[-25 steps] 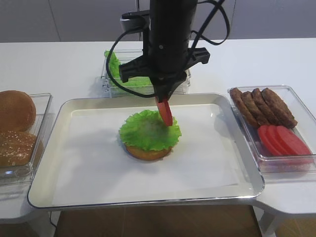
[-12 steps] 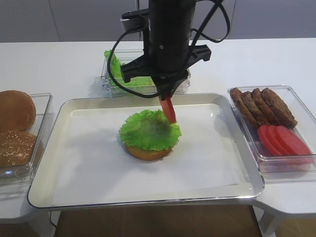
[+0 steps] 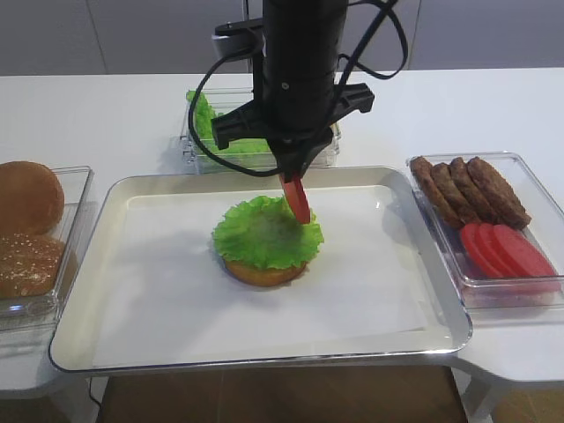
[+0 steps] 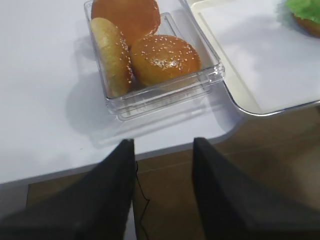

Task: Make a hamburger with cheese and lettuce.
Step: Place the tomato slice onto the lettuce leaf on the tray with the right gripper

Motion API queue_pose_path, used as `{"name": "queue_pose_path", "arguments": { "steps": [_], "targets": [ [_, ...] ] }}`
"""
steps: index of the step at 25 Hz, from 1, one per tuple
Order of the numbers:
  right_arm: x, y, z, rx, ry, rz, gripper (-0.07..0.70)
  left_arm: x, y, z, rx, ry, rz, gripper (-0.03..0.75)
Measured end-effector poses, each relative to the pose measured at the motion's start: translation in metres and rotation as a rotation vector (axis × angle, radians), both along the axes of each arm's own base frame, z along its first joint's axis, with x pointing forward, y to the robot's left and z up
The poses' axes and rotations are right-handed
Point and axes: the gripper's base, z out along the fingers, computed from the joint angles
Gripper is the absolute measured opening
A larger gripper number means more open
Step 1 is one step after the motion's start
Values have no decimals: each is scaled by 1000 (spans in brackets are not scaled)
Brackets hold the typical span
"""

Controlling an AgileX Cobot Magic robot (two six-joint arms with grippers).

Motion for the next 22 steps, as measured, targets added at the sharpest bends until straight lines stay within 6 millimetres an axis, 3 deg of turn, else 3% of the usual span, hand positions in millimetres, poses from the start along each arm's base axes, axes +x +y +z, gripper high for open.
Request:
{"name": "queue_pose_path", "arguments": {
  "steps": [22],
  "targets": [
    [-1,1,0,2,6,48,73,0,0,0,0,0,0,288]
  ]
}}
